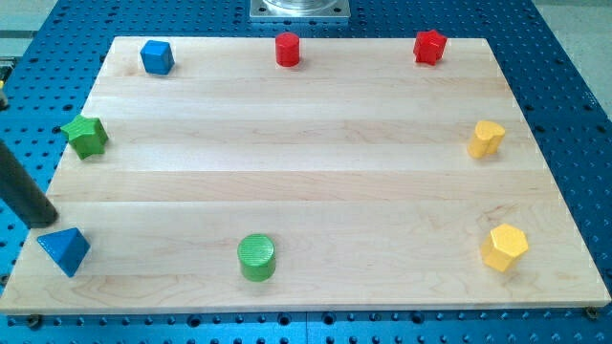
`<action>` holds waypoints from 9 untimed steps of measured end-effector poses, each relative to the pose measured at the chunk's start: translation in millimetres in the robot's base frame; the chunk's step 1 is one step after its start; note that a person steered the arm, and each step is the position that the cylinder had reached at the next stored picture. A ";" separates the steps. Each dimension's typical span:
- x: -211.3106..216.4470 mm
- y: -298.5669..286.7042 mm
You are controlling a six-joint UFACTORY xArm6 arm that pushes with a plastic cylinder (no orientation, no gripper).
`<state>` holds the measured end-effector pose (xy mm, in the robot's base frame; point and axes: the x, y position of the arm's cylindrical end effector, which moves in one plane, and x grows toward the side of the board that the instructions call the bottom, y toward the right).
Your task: Place the green star vertically above the green circle
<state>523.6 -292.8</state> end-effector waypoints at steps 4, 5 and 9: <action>73.9 15.2; 26.7 2.6; -148.1 18.3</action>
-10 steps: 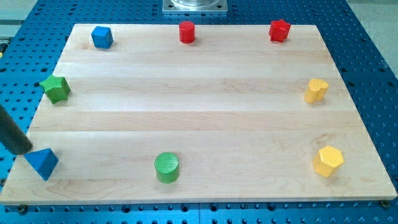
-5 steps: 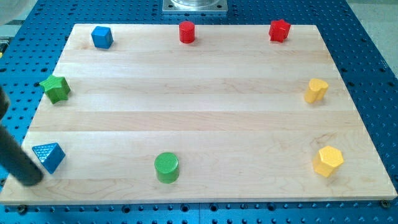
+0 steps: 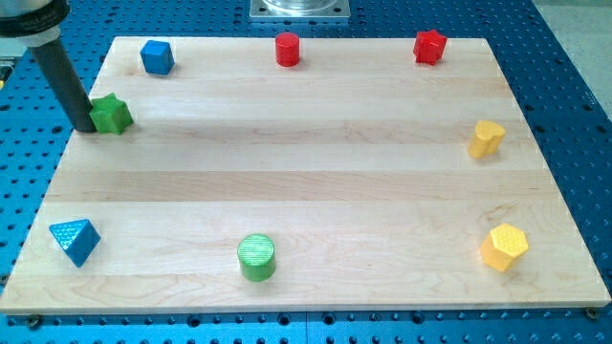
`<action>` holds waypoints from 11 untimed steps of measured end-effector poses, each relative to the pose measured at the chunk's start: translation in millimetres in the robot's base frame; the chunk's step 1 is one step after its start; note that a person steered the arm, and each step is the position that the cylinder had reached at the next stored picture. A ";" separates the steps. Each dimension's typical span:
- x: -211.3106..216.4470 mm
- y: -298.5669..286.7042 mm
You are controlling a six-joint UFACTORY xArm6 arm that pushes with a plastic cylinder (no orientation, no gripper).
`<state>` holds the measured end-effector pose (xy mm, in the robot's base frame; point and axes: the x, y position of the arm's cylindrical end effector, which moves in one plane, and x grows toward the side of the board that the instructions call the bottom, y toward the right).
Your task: Place the green star vertically above the green circle
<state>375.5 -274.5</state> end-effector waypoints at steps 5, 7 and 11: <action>30.8 149.6; 55.2 259.4; 59.2 260.4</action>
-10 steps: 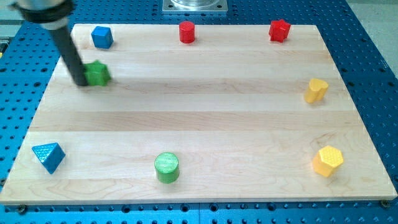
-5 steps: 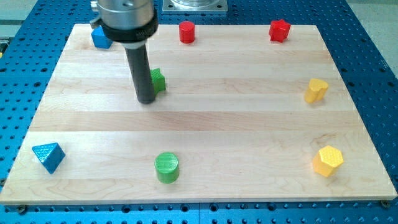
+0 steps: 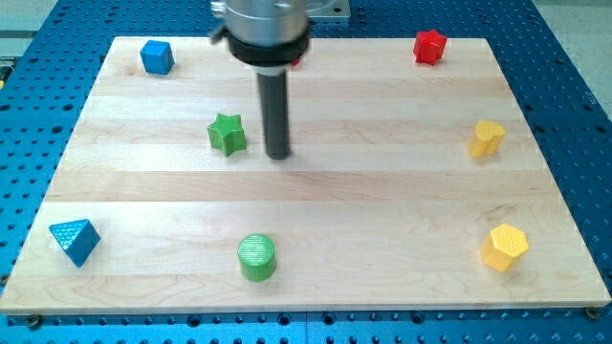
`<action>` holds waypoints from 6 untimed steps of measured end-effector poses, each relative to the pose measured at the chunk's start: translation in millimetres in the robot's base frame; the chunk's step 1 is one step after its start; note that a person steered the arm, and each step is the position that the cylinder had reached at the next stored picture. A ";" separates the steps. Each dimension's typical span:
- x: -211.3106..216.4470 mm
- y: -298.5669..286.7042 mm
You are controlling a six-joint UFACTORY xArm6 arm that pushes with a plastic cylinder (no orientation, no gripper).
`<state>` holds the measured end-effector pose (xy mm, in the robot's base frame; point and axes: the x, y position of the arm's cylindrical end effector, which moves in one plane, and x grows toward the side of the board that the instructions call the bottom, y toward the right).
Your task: Place the green star vertically above the green circle
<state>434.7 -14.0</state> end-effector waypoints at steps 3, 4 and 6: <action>-21.8 -105.7; -8.4 -105.1; 53.1 -84.7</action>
